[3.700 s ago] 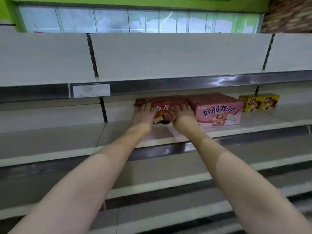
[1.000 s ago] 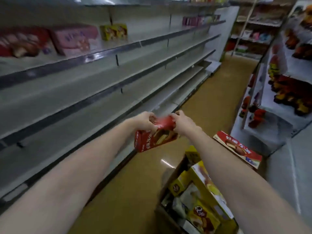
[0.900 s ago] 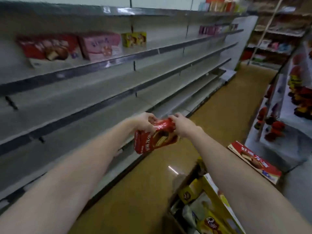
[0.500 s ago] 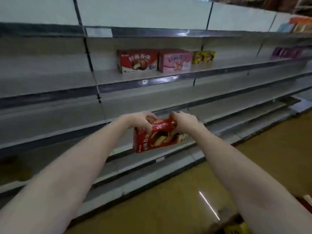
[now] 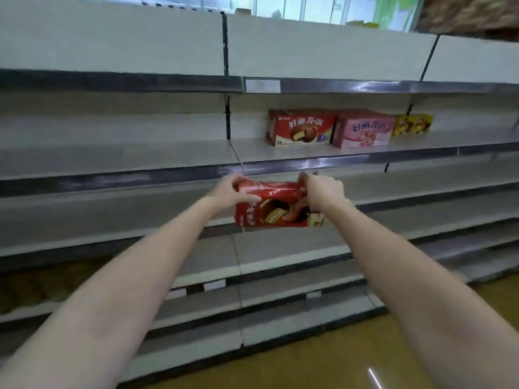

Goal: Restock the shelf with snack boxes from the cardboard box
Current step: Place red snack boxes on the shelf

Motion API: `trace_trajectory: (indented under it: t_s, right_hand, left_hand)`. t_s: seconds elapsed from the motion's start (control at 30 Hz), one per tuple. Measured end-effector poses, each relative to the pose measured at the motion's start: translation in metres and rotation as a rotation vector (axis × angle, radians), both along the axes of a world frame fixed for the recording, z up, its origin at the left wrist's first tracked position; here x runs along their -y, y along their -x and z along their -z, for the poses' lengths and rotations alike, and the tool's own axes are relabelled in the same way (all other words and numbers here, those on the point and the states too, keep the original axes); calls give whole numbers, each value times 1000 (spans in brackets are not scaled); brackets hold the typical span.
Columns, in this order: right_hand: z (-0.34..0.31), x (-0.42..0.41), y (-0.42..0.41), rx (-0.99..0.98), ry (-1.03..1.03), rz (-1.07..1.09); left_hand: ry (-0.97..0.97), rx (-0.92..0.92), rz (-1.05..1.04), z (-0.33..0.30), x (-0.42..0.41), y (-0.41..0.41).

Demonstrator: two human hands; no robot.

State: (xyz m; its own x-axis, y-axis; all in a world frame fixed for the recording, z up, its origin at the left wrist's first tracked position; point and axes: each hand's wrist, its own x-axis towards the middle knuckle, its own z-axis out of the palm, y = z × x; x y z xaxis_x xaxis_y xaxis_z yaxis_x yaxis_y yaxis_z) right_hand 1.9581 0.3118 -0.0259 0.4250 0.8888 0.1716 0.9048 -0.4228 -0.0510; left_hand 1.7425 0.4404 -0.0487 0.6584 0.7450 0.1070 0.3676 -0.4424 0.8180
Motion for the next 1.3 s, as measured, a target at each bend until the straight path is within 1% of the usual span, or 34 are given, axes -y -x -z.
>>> trace_trajectory:
  t_s: [0.13, 0.23, 0.37, 0.4, 0.47, 0.63, 0.77, 0.9, 1.0, 1.13, 1.2, 1.3]
  right_hand:
    - [-10, -18, 10, -107, -115, -7]
    - [-9, -25, 15, -204, -262, -50]
    - [-8, -31, 14, -258, -353, -33]
    - [-9, -32, 12, -262, -380, -27]
    - [-13, -33, 5, -254, -442, -9]
    - [-20, -36, -20, -195, -543, 96]
    - [-25, -49, -44, -243, -550, 99]
    - [-24, -70, -66, -272, -481, 51]
    - [-23, -85, -86, -288, -488, 3]
    - [-27, -98, -125, -337, -505, 46]
    - [-29, -107, -148, -350, -535, 83]
    - [-33, -117, -173, -285, -570, 109]
  left_hand:
    - [-38, 127, -162, -23, -12, 7]
    - [42, 182, -205, -38, -23, 9]
    - [-18, 235, -295, -54, -36, 3]
    - [-8, 245, -304, -59, -37, -1]
    - [47, 273, -292, -66, -39, -11]
    - [221, 407, -245, -76, -37, -39]
    - [267, 464, -270, -80, -48, -69]
    - [341, 544, -354, -90, -53, -109]
    - [331, 622, -388, -98, -60, -141]
    - [332, 593, -375, -107, -73, -165]
    - [294, 572, -356, -110, -81, -169]
    - [244, 550, -354, -110, -91, -177]
